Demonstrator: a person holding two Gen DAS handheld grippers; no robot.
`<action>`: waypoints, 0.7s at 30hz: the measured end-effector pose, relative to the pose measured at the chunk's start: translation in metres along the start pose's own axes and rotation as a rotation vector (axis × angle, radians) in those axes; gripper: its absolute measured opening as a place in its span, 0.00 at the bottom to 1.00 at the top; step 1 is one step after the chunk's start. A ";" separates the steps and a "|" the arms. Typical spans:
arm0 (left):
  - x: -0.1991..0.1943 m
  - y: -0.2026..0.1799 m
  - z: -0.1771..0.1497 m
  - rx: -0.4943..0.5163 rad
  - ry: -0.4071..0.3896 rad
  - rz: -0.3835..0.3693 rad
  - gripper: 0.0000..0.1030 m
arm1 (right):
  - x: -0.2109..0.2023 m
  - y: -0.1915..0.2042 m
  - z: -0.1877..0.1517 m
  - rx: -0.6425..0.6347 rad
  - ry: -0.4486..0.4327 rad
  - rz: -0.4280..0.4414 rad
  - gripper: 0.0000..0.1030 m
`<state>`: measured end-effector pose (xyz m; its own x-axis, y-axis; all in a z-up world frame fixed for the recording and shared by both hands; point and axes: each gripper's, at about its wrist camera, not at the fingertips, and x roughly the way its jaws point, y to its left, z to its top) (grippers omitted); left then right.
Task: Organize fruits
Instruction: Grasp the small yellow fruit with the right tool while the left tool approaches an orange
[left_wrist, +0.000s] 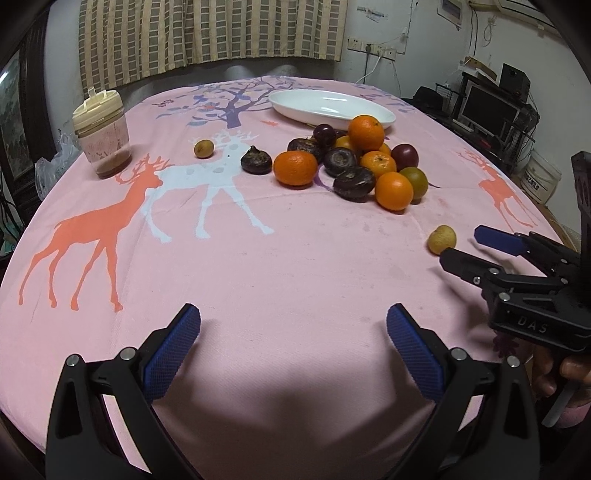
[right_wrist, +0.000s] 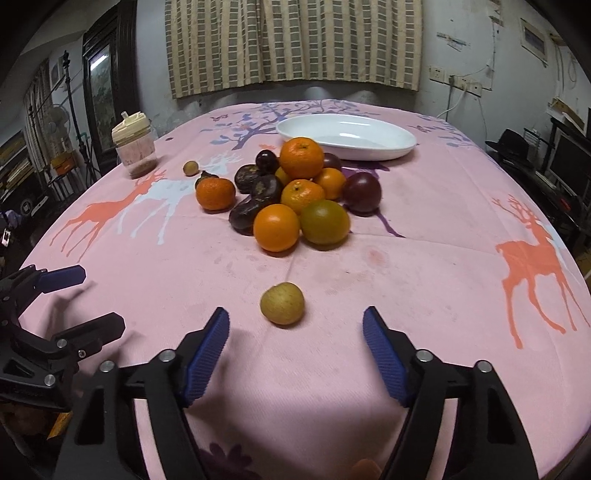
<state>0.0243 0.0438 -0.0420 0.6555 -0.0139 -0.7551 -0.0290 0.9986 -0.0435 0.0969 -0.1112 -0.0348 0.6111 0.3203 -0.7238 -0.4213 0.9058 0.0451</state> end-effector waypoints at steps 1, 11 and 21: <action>0.001 0.002 0.001 -0.003 0.003 -0.001 0.96 | 0.002 0.000 0.001 0.000 0.007 0.006 0.60; 0.016 0.002 0.023 -0.033 0.011 -0.079 0.96 | 0.009 -0.003 0.004 -0.005 0.022 0.046 0.26; 0.034 -0.072 0.069 0.267 -0.062 -0.233 0.44 | -0.003 -0.048 0.001 0.118 -0.024 0.052 0.26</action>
<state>0.1010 -0.0248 -0.0193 0.6658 -0.2480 -0.7037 0.3196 0.9470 -0.0314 0.1154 -0.1550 -0.0344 0.6073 0.3729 -0.7015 -0.3718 0.9137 0.1638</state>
